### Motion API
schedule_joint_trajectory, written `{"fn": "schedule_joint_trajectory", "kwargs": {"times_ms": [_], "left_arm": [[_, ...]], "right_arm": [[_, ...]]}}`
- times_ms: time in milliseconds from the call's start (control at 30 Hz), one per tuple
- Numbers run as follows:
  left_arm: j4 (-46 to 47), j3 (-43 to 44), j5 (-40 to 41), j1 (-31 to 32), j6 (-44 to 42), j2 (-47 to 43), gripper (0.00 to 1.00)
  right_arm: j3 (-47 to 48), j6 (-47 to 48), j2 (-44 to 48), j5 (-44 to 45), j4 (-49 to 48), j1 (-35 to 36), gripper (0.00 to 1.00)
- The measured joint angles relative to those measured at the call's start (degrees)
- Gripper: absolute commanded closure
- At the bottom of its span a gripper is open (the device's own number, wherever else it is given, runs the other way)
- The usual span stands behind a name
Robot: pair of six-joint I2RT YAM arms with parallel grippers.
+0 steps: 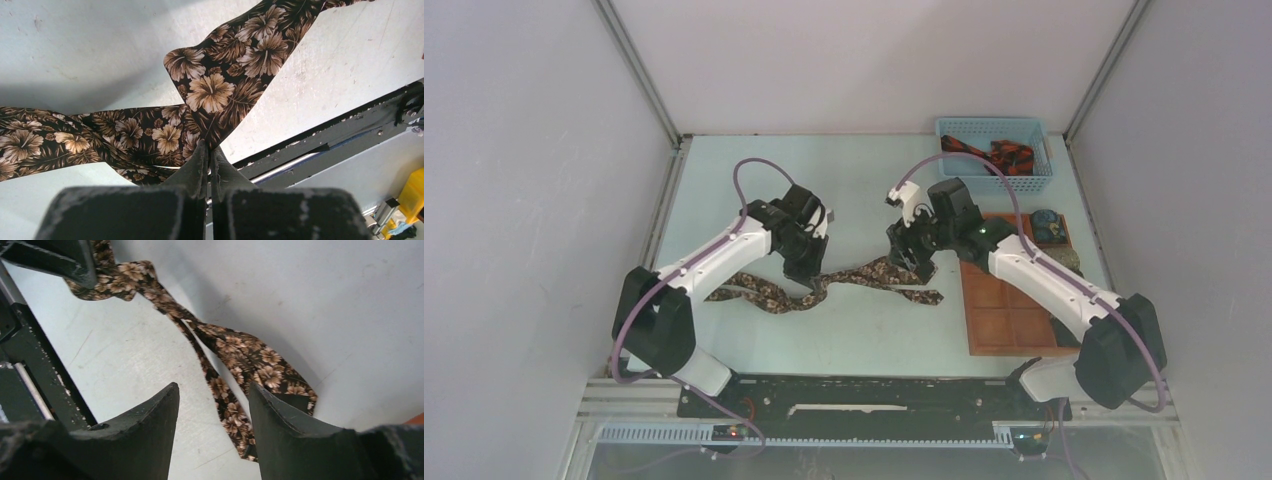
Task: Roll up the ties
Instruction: Flatten out the tie at the center of the board.
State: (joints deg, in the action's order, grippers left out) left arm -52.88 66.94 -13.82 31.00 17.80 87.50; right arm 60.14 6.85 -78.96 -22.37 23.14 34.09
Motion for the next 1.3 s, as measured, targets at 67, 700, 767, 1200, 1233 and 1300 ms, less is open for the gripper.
{"fn": "schedule_joint_trajectory", "kwargs": {"times_ms": [67, 700, 767, 1200, 1233, 1300], "left_arm": [[-0.57, 0.04, -0.22, 0.0, -0.33, -0.17, 1.0], [-2.05, 5.09, -7.58, -6.84, -3.08, 6.16, 0.98], [-1.84, 6.36, -8.83, -8.26, -3.37, 9.62, 0.97], [-1.4, 17.66, -13.55, -13.97, -3.3, 28.41, 0.81], [-1.38, 18.25, -13.64, -14.25, -3.32, 29.24, 0.77], [-1.44, 19.15, -13.73, -15.04, -3.28, 30.73, 0.68]], "right_arm": [[0.0, 1.09, -0.22, -0.79, -0.2, -1.51, 0.44], [1.57, -5.97, -17.77, 2.27, -0.87, -6.45, 0.48], [1.6, -7.72, -17.92, 3.34, -0.79, -6.71, 0.48], [2.19, -13.57, -17.92, 6.4, -1.55, -7.02, 0.51], [2.19, -13.94, -17.92, 6.54, -1.6, -7.02, 0.51], [2.19, -14.23, -18.01, 6.78, -1.81, -7.02, 0.51]]}}
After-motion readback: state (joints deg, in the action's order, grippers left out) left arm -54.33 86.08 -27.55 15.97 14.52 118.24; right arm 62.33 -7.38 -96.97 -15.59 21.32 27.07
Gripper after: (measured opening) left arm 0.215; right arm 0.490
